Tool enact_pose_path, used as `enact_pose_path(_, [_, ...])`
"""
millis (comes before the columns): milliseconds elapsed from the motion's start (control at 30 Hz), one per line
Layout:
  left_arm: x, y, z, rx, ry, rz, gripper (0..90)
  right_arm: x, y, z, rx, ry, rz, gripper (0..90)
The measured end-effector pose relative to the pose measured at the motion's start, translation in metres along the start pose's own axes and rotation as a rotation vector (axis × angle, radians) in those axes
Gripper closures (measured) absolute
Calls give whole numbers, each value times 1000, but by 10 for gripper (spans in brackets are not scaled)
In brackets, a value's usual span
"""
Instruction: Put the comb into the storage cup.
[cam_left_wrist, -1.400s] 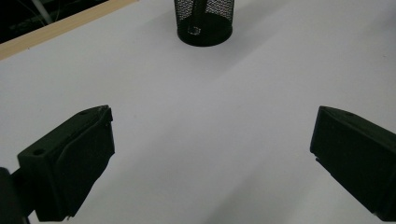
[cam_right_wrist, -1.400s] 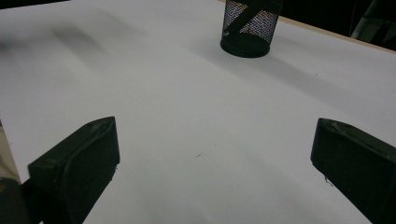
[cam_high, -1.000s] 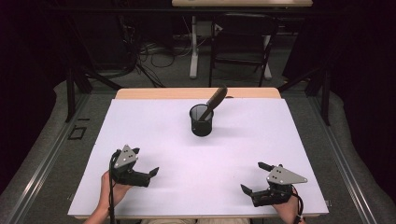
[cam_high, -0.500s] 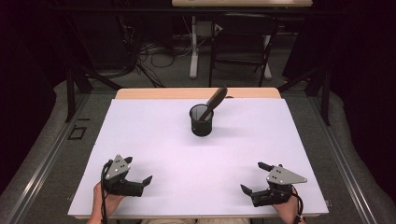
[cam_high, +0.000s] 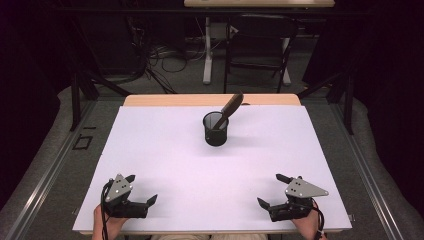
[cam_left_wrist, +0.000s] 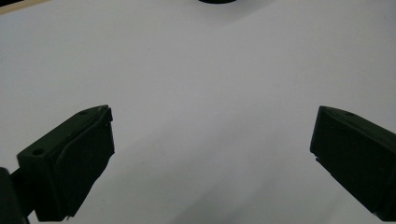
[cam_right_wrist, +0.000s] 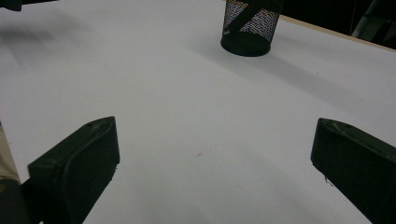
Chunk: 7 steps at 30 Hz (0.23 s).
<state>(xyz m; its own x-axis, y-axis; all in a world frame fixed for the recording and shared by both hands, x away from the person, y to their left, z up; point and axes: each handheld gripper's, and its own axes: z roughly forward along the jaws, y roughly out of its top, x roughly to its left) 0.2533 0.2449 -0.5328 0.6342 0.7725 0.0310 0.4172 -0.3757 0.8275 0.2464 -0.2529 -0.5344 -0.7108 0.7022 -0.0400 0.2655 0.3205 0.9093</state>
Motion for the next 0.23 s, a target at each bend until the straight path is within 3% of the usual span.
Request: enact_pose_path(233, [2, 0, 0, -5, 4, -1, 0, 0, 0, 0, -4, 2, -9, 6])
